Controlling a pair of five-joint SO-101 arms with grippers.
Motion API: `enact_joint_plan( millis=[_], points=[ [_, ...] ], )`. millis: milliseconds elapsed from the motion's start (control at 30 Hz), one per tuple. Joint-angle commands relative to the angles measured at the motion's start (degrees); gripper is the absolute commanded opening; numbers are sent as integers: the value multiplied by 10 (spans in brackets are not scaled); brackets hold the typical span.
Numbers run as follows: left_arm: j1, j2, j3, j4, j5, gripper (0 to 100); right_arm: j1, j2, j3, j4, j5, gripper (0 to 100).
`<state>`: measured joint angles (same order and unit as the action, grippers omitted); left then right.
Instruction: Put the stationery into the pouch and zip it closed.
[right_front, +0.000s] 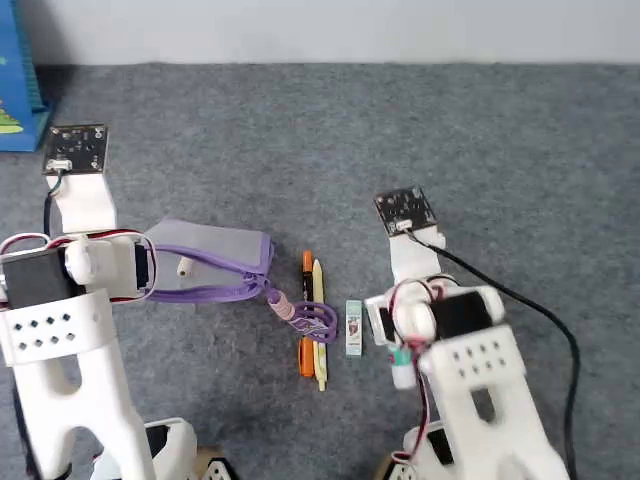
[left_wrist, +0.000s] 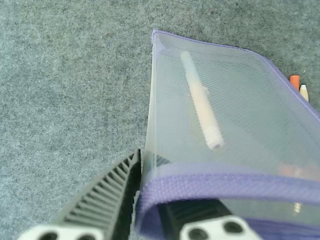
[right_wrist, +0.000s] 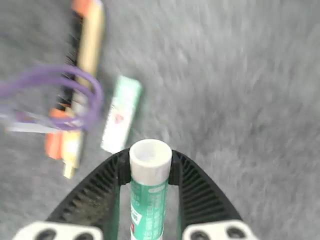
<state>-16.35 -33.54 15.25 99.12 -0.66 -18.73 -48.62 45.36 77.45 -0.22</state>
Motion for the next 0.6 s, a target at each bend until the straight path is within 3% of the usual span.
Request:
enact_joint_plan(
  millis=[0,267,567],
  points=[
    [-2,-10,-12,12,3,12,-44,-80,-69,8,-7,8],
    [-2,-10,-12,12,3,12,-193,-155,-171,-11,-42,8],
    [-3,-10,-11,12,3,12,-288,-154,-178,-198,-47,7]
  ],
)
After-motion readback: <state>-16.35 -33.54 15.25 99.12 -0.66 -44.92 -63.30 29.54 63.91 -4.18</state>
